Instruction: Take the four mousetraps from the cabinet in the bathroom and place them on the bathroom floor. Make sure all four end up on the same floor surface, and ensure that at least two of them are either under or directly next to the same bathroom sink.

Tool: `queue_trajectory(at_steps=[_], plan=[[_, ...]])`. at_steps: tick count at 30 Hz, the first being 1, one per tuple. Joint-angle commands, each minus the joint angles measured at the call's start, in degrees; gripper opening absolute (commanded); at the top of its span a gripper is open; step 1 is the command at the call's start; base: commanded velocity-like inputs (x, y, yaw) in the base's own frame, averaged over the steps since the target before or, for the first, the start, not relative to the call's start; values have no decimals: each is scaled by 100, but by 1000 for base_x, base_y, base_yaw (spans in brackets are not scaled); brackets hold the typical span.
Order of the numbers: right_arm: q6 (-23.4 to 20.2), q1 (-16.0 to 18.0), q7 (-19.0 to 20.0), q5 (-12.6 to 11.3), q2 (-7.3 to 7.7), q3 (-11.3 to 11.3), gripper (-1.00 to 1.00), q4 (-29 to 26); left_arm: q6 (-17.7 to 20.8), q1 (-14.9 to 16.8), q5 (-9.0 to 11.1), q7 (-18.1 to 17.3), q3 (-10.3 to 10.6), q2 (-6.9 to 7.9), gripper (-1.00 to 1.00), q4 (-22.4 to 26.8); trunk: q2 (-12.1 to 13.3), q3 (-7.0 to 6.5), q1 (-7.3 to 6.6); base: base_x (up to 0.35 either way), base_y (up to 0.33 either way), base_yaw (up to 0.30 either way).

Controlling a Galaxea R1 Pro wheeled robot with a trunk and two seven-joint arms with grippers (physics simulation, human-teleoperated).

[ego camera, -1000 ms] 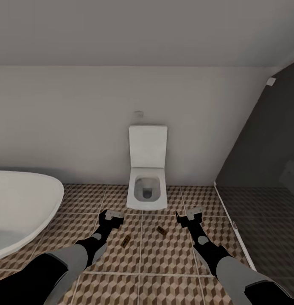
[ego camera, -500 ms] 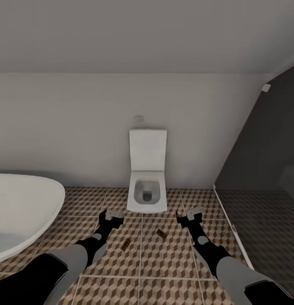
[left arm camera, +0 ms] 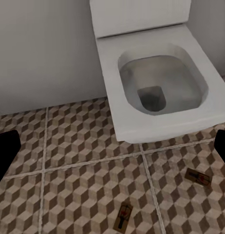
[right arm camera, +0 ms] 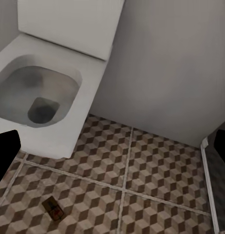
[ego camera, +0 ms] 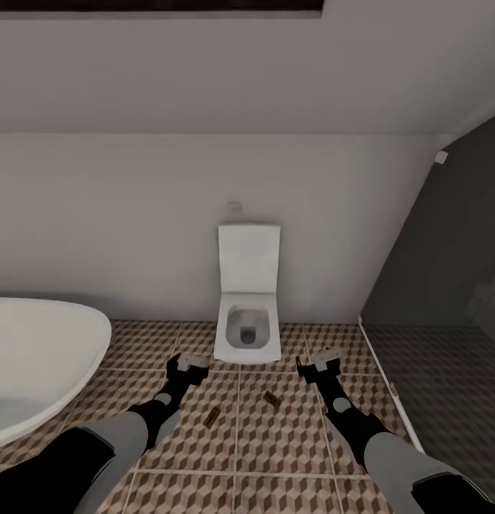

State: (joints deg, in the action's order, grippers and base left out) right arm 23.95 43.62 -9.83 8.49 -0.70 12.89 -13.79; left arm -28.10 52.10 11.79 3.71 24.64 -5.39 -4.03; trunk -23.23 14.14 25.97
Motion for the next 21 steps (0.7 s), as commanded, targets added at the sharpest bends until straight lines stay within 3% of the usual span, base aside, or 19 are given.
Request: queue_trajectory(at_steps=[1,21], plan=[[5,6,-54,60,-1,12,100,8,-37,9,34,16,49,-6,100,-27,31,-17,-19,0,0,0],[5,6,-54,59,-1,12,100,8,-37,-1,34,16,49,-6,100,-27,31,-203,-19,0,0,0]])
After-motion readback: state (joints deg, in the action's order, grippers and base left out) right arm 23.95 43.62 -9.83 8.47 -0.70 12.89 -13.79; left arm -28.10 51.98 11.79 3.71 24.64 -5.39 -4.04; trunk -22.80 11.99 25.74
